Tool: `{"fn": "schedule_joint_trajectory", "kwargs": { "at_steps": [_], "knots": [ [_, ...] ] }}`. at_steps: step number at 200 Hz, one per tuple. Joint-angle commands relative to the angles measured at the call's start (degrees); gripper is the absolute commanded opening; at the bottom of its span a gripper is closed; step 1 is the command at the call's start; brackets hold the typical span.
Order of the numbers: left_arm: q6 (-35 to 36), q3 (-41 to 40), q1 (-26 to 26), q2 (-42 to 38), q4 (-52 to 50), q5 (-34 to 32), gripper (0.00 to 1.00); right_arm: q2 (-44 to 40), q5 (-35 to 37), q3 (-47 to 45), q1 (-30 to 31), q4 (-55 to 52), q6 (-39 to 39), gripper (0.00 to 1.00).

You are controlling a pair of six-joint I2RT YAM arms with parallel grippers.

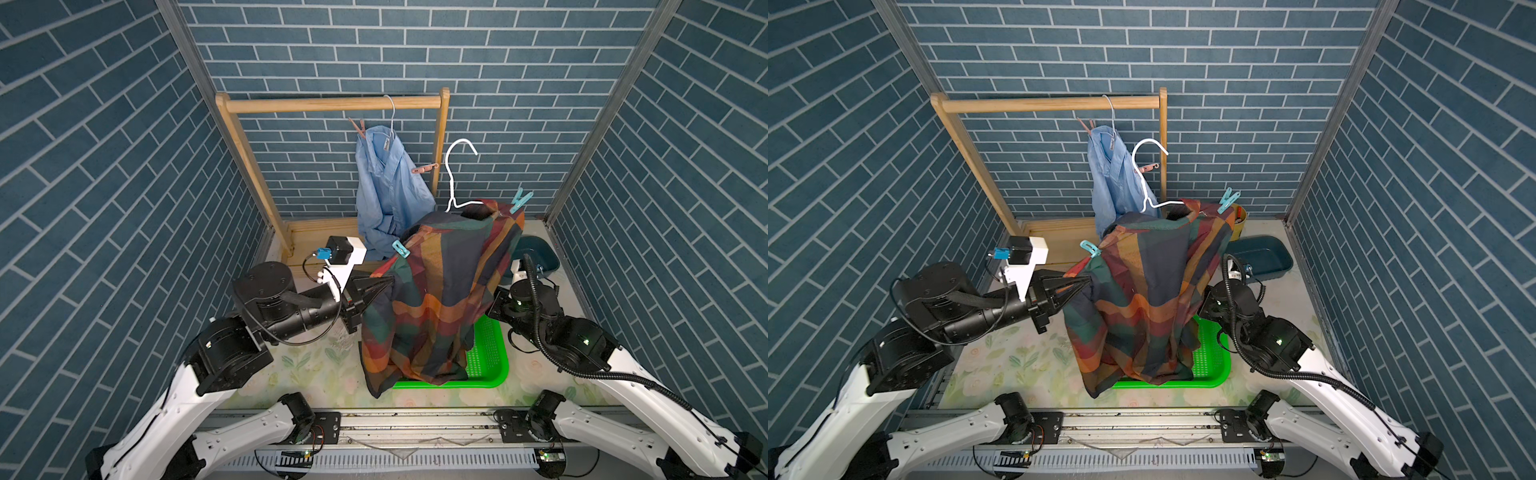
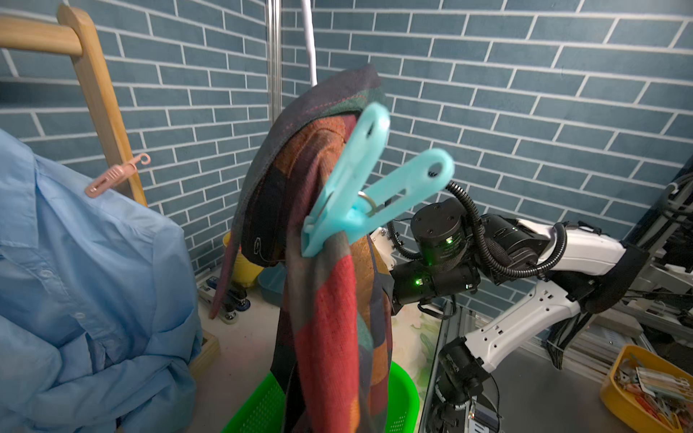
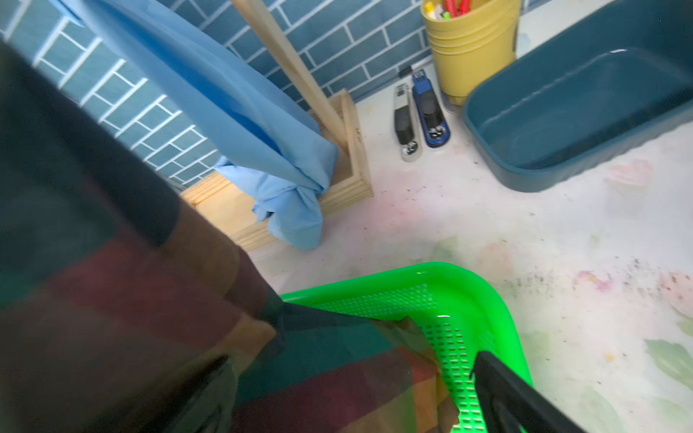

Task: Remove the clothespins securing long-sleeve shirts to the hanger
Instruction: Place the long-sleeve shirt at the bin.

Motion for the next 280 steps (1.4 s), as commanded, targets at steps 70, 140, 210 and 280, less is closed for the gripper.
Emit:
{"fn": "schedule_joint_trajectory", "kwargs": {
  "at_steps": [70,140,210,280],
  "knots": [
    [-4.02,-11.18,0.28,5.78,27.84,7.34,0.00,-13.33,13.17,-5.23,-1.10,-14.02,8.33,0.99],
    [-7.51,-7.75,0.24,20.48,43.59,12.18,0.00,-18.21,15.33,-3.23,-1.01,-18.50,7.99,0.98],
    [-8.77,-15.29,2.68,23.96,55.20,13.05,0.00,-18.38,13.16,-3.06,-1.01,-13.75,2.77,0.99],
    [4.28,-25.59,5.71,8.21,36.52,13.37,0.00,-11.77,8.63,0.70,-1.03,-5.53,-4.90,0.98]
  ]
}}
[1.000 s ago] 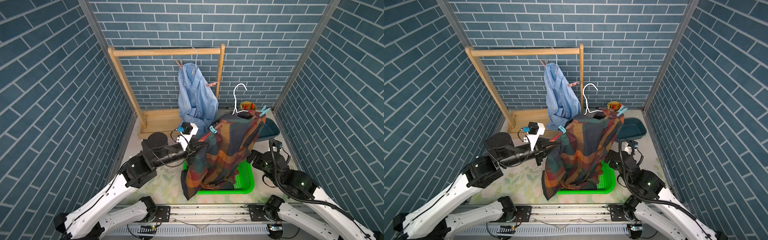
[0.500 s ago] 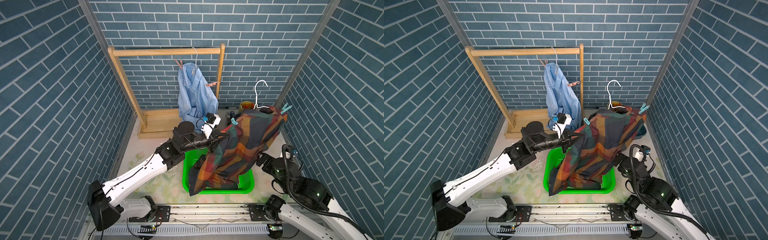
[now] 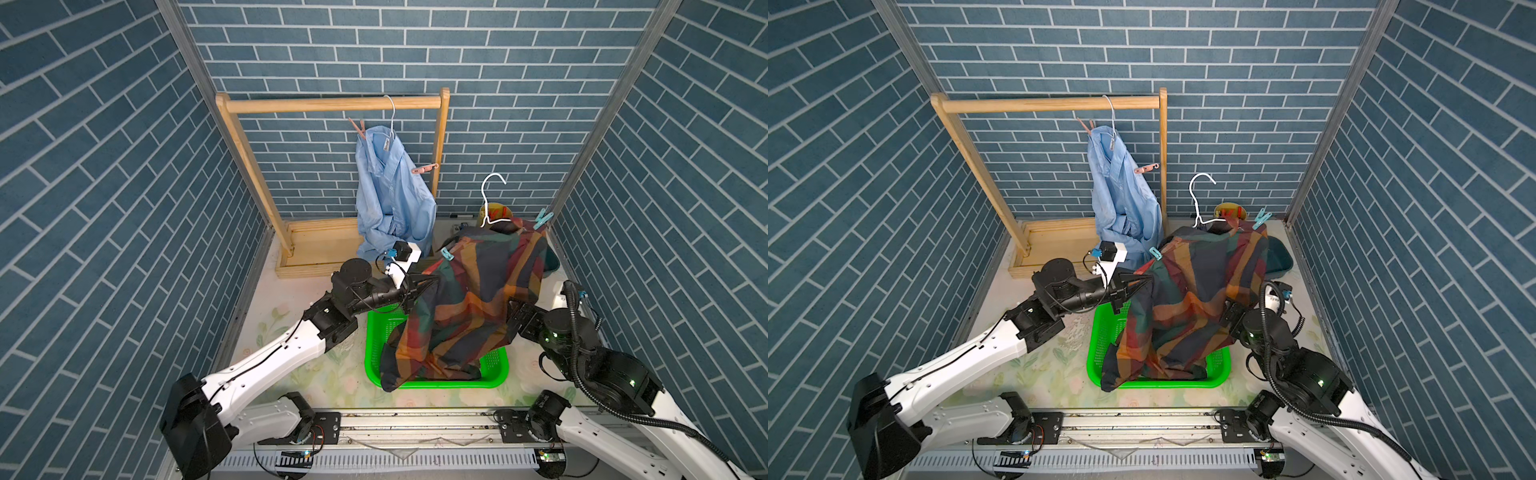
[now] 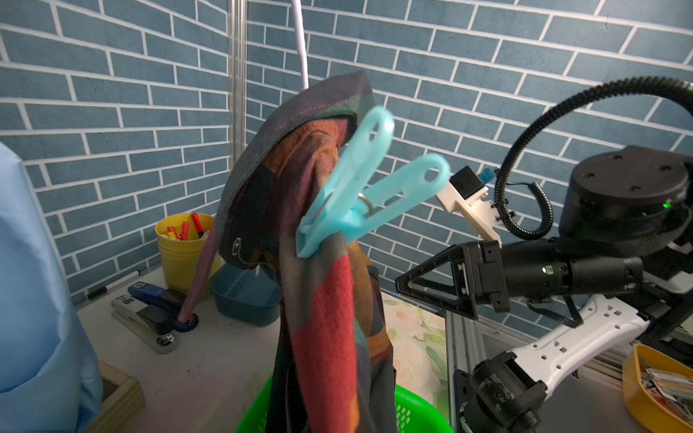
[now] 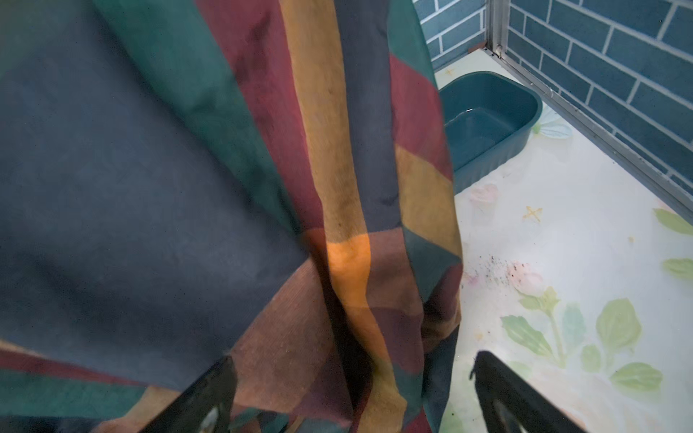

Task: Remove the clothespins securing long-sleeve shirts to the hanger
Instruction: Place the long-sleeve shirt at the bin.

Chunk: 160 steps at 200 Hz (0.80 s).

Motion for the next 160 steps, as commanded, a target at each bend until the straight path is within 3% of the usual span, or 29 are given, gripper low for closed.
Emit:
{"fn": "schedule_joint_trajectory", "kwargs": {
  "at_steps": [1,50,95,110,141,160],
  "knots": [
    [6.97,-0.48,0.43,-6.47,-6.53,0.43,0.00,1.50,-1.83,2.56,-0.17,4.42,-3.90,0.99],
    [14.94,-4.57,0.88,-14.71,-21.65,-2.92,0.00,6.63,-4.95,9.42,-0.22,7.26,-12.30,0.99],
    [12.90,-10.84,0.88,-16.55,-21.66,-4.91,0.00,8.27,-8.00,12.61,-0.16,6.92,-15.48,0.99],
    [12.34,-10.92,0.88,-17.33,-23.97,-4.95,0.00,8.05,-5.23,13.27,-0.16,5.14,-15.25,0.99],
    [9.88,-13.76,0.88,-25.25,-27.49,-9.37,0.00,7.24,7.76,13.05,-0.66,-2.44,-10.26,0.98],
    [8.61,-14.59,0.87,-31.36,-30.08,-10.49,0.00,8.57,7.45,12.49,-3.58,-4.99,-7.03,0.99]
  ]
}}
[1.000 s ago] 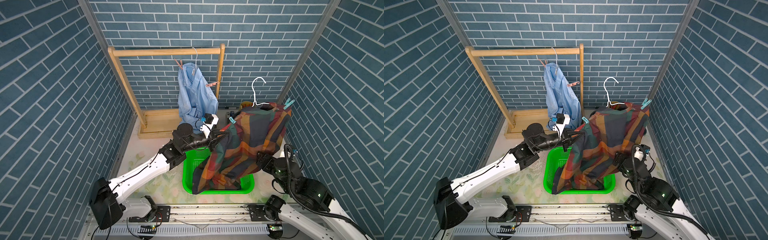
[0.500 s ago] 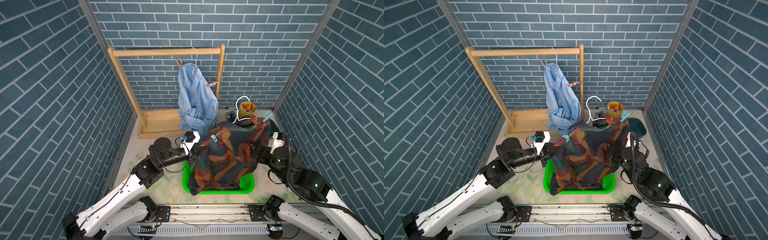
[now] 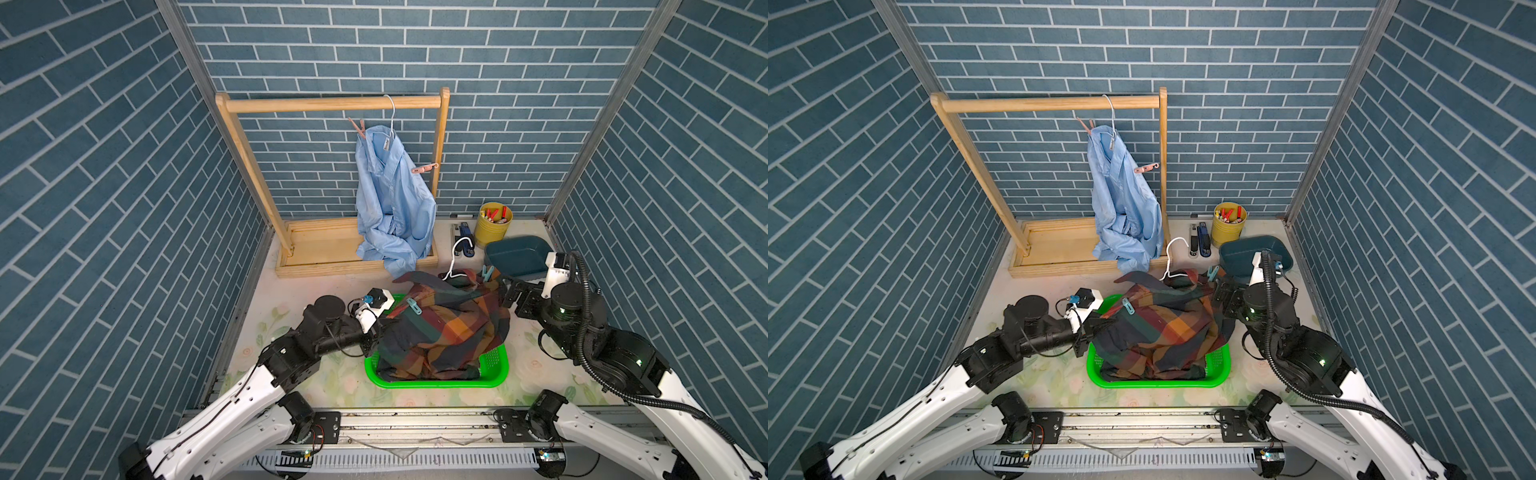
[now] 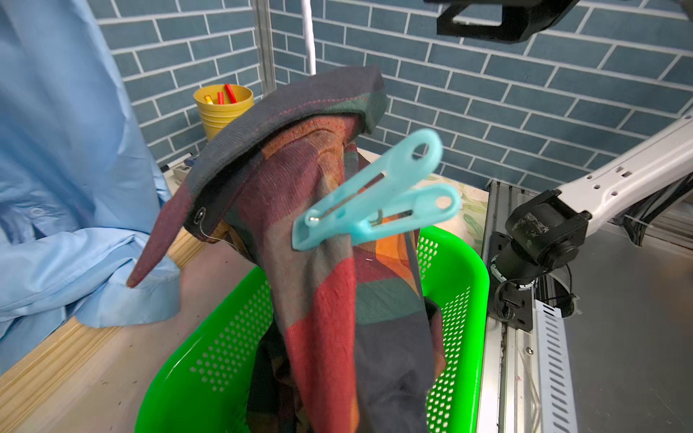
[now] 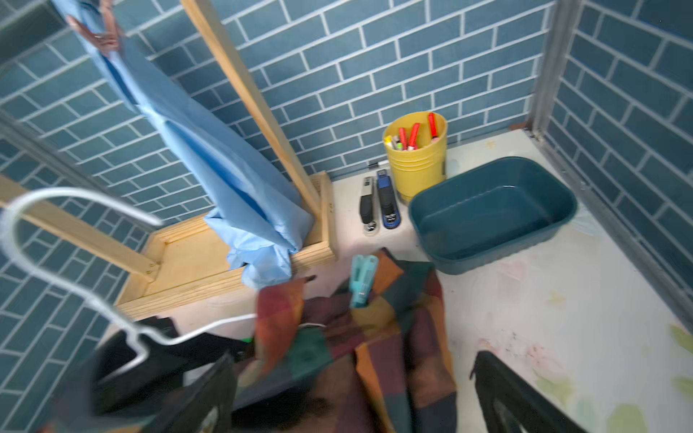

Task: Remove the clothespins securing long-sleeve shirts to the hanger
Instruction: Place the long-sleeve shirt at the bin.

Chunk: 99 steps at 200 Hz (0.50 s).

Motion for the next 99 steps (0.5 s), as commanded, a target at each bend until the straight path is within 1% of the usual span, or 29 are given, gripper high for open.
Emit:
{"fn": "schedule_joint_trajectory", "kwargs": {
  "at_steps": [1,11,31,45,75,91,99],
  "knots": [
    [-2.30,-0.84,0.17,-7.09,-2.65,-2.69,0.00,0.77,5.68,0.29,-2.86,-6.16,5.03,0.98],
    [-3.09,-0.75,0.22,-9.57,-4.25,-2.79,0.00,1.19,2.29,-0.68,-6.38,-5.41,6.10,0.99],
    [-3.47,-0.12,0.22,-13.62,-7.84,-3.97,0.00,3.96,-8.92,-1.62,-16.43,-4.24,8.18,0.98],
    [-3.30,0.77,0.22,-15.59,-10.52,-4.29,0.00,7.05,-14.53,-2.07,-20.91,-3.10,9.16,0.99],
    [-3.34,1.29,0.22,-18.82,-14.50,-4.42,0.00,13.72,-18.87,-3.81,-24.92,0.62,10.26,0.99],
    [-3.58,2.93,0.21,-20.37,-15.95,-4.25,0.00,16.13,-23.35,-7.36,-26.75,5.70,11.47,0.98],
    [-3.76,3.13,0.18,-21.25,-16.17,-4.22,0.00,17.37,-24.43,-8.94,-26.99,7.38,12.12,0.98]
  ]
}}
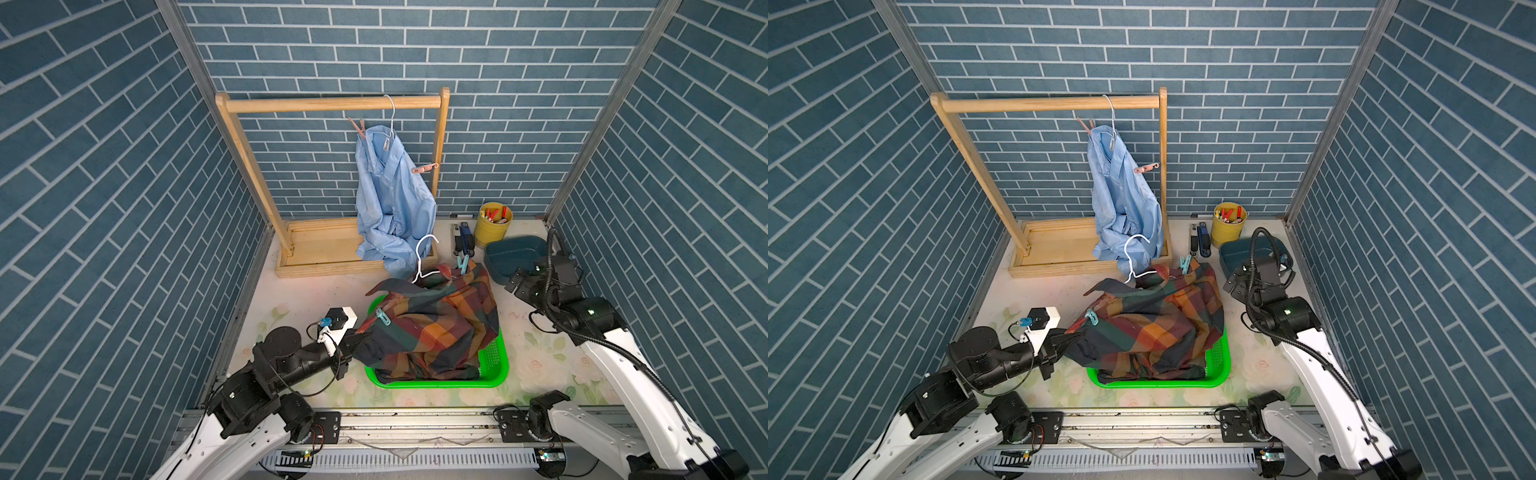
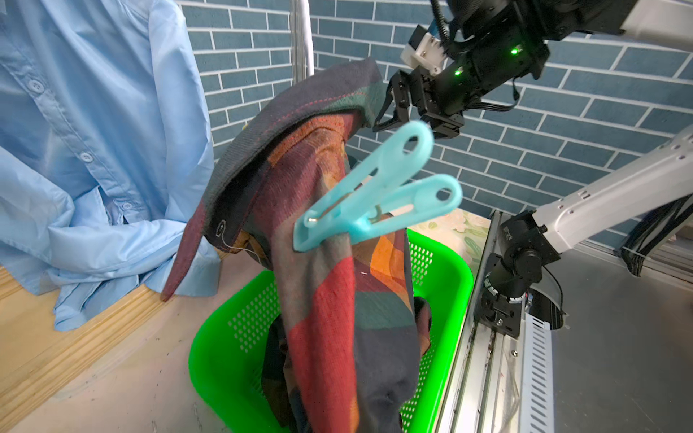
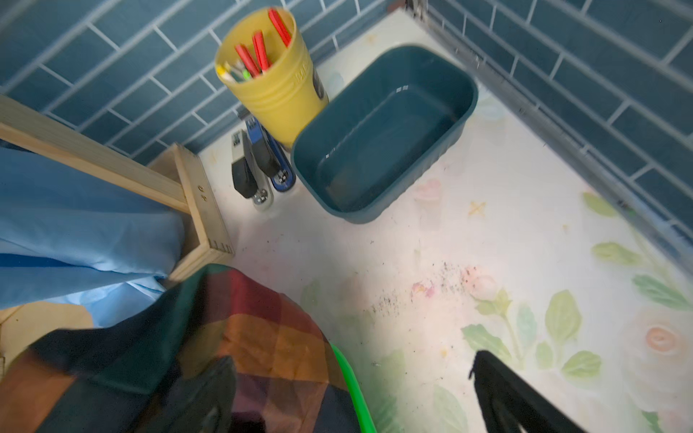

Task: Remove the clothespins securing long-sleeve shirts to the hanger
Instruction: Place the long-sleeve shirt at the bin.

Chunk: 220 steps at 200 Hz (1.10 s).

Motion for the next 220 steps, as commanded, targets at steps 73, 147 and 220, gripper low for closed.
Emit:
{"fn": "schedule_joint_trajectory", "kwargs": {
  "at_steps": [73,147,220],
  "knots": [
    [-1.34,4.71,0.22,-4.40,-3.34,2.71,0.00,7.74,-7.98,-8.76,-1.37,10.27,4.31,0.95],
    [-2.47,2.91,0.22,-1.85,0.19,7.21,0.00,1.16,-2.32,-12.94,5.87,8.63,4.42,0.95],
    [-0.31,1.71,0.22,12.44,6.32,15.91,0.00,-12.26,-8.53,-3.72,5.94,-1.86,-8.22,0.99]
  ]
}}
